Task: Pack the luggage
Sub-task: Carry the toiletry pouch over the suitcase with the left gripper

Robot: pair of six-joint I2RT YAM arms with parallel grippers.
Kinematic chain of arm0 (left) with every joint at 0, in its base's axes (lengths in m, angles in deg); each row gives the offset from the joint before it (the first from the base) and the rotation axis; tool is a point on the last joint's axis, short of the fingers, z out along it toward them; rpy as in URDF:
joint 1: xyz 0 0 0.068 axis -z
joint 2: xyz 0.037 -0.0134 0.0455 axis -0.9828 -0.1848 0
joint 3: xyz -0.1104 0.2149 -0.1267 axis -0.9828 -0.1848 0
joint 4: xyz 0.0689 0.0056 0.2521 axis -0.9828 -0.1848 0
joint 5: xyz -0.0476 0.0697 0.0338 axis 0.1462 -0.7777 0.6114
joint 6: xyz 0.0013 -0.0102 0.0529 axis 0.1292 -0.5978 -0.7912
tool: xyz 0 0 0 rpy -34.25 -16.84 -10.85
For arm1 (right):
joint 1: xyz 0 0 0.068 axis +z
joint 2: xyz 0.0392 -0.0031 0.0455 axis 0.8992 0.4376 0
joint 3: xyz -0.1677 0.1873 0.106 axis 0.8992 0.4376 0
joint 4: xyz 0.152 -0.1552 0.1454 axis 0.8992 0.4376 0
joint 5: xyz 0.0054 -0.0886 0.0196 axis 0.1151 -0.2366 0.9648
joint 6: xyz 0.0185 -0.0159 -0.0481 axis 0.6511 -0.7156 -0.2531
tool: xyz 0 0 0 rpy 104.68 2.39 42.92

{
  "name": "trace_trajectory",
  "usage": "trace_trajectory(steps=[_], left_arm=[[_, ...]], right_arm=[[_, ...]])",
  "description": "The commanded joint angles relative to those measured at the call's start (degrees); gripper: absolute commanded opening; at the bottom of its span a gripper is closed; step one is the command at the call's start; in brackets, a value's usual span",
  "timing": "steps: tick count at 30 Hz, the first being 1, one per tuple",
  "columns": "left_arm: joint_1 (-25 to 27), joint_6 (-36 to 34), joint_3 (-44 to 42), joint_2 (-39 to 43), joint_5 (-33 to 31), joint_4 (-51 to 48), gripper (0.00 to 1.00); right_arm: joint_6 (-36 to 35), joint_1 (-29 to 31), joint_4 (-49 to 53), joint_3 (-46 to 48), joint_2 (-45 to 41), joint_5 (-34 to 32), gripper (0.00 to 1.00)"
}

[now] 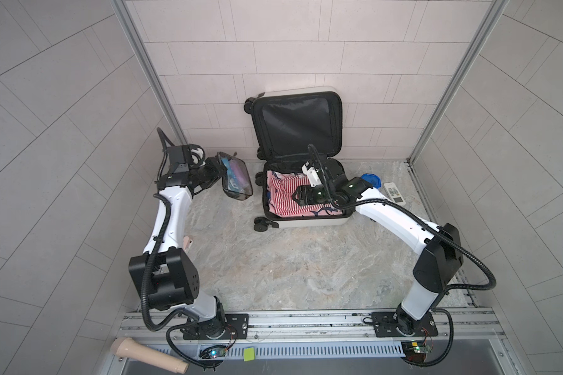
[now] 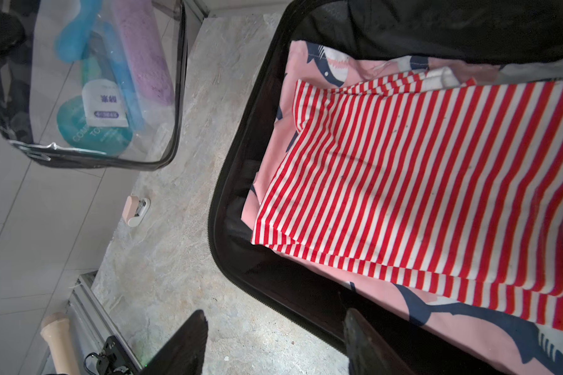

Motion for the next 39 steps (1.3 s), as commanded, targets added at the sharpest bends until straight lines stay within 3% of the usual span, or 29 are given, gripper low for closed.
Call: trace_trajectory(steps=[1, 10, 17, 27, 35, 39], left_arm=[[3.39, 2.51, 3.38, 1.91, 2.84, 2.84, 0.0], [14.4, 9.75, 5.82, -0.31, 2.83, 8.81, 0.0], [20.02, 15.48, 5.78, -2.71, 2.39, 15.38, 0.0], [22.53, 22.11, 3.68, -4.69, 2.89, 24.11, 0.0], [23.27, 23.15, 4.19, -5.21, 3.12, 25.14, 0.0], [23.35, 23.15, 3.65, -5.37, 3.09, 25.1, 0.0]], right_arm=[[3.85, -2.7, -3.39, 0.51, -1.18, 4.64, 0.69], [18.83, -10.19, -20.71, 4.82, 1.08, 16.34, 0.72], [26.54, -11.15, -30.12, 5.28, 2.78, 18.08, 0.73], [35.1, -11.92, -42.53, 8.68, 4.68, 19.77, 0.71], [36.52, -11.99, -44.45, 8.82, 5.89, 19.71, 0.71], [39.09, -11.9, -48.22, 8.91, 6.47, 20.23, 0.64]])
